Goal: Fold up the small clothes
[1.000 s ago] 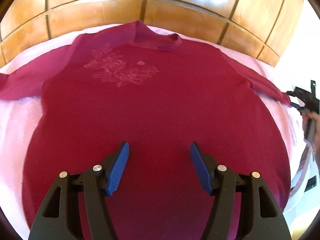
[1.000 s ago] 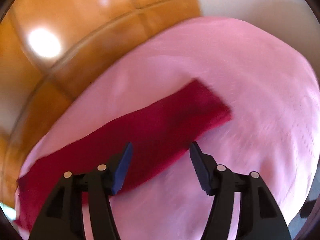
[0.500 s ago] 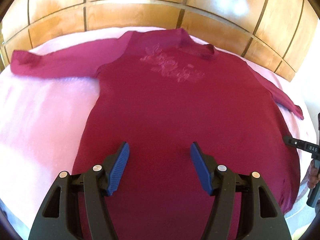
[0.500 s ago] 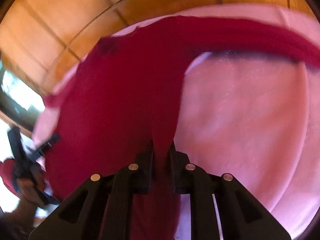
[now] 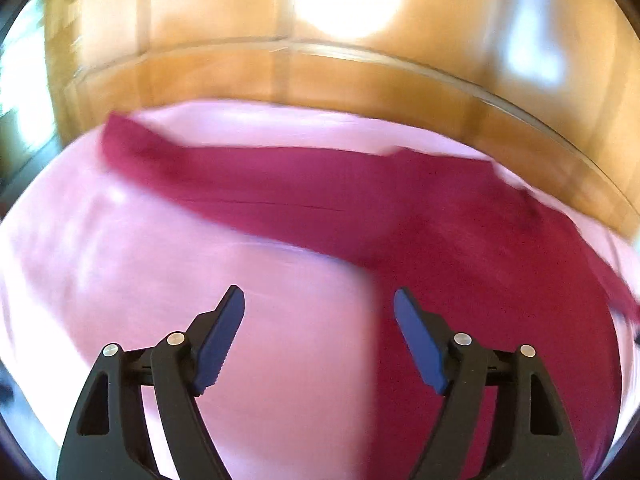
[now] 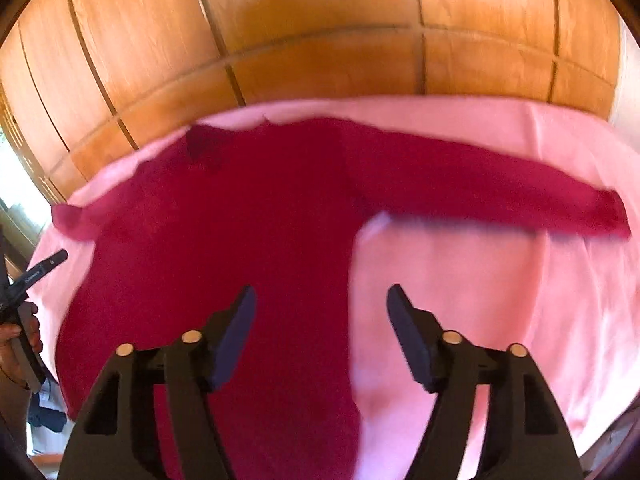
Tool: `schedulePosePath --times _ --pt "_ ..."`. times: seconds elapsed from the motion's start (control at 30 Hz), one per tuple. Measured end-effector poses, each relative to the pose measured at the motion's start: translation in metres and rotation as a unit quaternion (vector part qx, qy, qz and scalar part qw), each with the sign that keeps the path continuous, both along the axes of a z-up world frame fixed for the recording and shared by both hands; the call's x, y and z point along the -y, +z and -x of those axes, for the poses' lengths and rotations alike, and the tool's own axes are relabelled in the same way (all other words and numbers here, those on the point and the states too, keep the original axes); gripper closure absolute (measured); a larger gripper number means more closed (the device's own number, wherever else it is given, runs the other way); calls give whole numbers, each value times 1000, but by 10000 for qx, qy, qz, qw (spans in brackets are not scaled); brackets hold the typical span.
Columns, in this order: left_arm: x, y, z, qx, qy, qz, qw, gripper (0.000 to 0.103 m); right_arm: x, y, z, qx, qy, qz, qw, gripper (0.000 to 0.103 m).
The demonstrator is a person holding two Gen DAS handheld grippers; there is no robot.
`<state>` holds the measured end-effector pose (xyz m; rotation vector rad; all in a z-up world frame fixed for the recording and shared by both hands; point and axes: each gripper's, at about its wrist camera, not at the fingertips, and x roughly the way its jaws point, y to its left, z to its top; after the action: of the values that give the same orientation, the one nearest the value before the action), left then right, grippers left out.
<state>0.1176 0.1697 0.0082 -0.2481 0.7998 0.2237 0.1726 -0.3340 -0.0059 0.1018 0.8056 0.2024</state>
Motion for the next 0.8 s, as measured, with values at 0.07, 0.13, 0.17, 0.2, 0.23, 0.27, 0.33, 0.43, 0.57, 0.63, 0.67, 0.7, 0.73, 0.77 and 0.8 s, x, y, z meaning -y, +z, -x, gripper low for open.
schedulePosePath --times 0.07,0.13,0.17,0.2,0.23,0.27,0.33,0.43,0.57,0.63,0.67,0.7,0.73,0.77,0.8 --pt "-31 -8 -8 -160 495 108 9986 27 -23 -2 -21 -12 120 0 9999 31" --pt "-67 -18 -14 -262 970 344 9943 27 -44 -7 -36 -36 247 13 9997 31" --pt "-82 -21 -16 -262 1156 490 9917 27 -52 -8 -42 -42 293 38 9996 31" --pt "-99 -27 -19 -257 1372 660 9880 27 -63 -11 -50 -30 339 89 9994 31" --pt "-110 -30 -22 -265 1497 755 9855 27 -70 -14 -51 -12 374 111 9992 31" --pt "-122 -33 -24 -264 1615 854 9828 27 -79 -18 -59 -9 402 114 9991 31" --pt "-141 -39 -31 -168 1750 1043 9789 27 -85 -24 -64 35 429 166 9989 31" --pt "-155 -41 -43 -64 1862 1007 9773 27 -95 -39 -78 -31 366 250 9990 31" --pt "-155 -43 -66 -83 1725 803 9817 47 -99 -70 -89 -180 255 322 9990 27" --pt "-151 -44 -75 -65 1524 787 9852 73 -102 -69 -89 -165 288 417 9986 23" --pt "-150 -43 -77 -40 1414 834 9864 93 -103 -70 -89 -168 304 439 9984 22" --pt "-149 -42 -77 -31 1380 819 9870 97 -103 -70 -89 -173 317 453 9983 21" --pt "-149 -40 -77 -4 1417 738 9872 99 -102 -70 -89 -180 322 455 9983 20" --pt "-146 -39 -73 38 1450 682 9871 100 -102 -70 -89 -181 323 460 9983 20" --pt "-144 -36 -66 116 1533 669 9858 100 -101 -71 -88 -176 325 468 9982 20"
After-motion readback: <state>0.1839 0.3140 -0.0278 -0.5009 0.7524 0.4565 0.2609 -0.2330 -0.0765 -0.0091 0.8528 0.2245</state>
